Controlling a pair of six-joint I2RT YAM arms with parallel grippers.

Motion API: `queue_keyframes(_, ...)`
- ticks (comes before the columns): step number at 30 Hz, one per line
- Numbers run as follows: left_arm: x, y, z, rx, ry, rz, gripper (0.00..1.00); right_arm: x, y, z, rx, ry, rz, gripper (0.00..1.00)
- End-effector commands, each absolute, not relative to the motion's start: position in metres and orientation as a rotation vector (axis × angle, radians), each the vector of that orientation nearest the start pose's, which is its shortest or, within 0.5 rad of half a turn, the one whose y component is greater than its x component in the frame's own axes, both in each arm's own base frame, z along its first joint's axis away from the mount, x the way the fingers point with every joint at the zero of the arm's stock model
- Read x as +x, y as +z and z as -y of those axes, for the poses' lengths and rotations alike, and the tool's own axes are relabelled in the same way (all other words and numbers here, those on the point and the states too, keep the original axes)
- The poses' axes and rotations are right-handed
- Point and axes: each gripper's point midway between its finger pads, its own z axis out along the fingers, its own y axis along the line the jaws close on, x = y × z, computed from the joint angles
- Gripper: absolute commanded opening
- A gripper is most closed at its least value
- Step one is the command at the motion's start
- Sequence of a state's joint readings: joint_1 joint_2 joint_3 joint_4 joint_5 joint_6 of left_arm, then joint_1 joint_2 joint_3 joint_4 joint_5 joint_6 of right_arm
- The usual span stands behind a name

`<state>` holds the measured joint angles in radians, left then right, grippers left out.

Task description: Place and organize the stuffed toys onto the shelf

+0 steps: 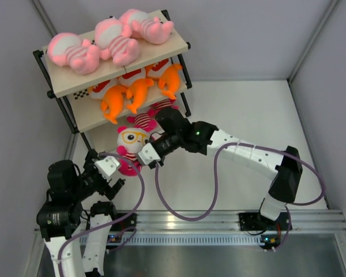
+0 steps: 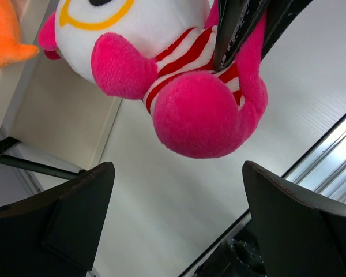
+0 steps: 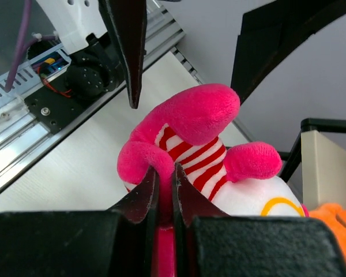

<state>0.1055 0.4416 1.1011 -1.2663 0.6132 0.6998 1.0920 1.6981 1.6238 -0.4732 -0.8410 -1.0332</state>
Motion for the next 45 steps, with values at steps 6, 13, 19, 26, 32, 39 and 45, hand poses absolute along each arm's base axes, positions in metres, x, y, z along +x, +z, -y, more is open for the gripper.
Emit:
queue_keyframes(6, 0.119, 0.272, 0.076, 0.993, -0.221, -1.797, 0.99, 0.103, 0.313, -0.492, -1.958, 0.967, -0.279, 0.00)
queue_keyframes(13, 0.123, 0.277, 0.080, 1.003, -0.255, -1.798, 0.84, 0.087, 0.315, -0.502, -1.974, 1.002, -0.207, 0.00)
queue_keyframes(19, 0.128, 0.269, 0.077, 0.999, -0.262, -1.835, 0.00, 0.088, 0.315, -0.500, -1.959, 0.989, -0.211, 0.07)
queue_keyframes(26, 0.147, 0.267, 0.049, 0.883, -0.126, -1.959, 0.00, 0.112, 0.315, -0.495, -1.823, 0.959, -0.466, 0.65)
queue_keyframes(32, 0.173, 0.258, 0.020, 0.790, 0.042, -2.012, 0.00, 0.134, 0.300, -0.460, -1.684, 0.990, -0.777, 0.82)
queue_keyframes(39, 0.187, 0.236, 0.014, 0.988, 0.117, -1.975, 0.00, 0.154, 0.267, -0.410, -1.537, 0.906, -1.027, 0.89)
queue_keyframes(45, 0.210, 0.218, 0.010, 1.039, 0.126, -1.994, 0.00, 0.163, 0.261, -0.372, -1.423, 0.853, -1.096, 0.89)
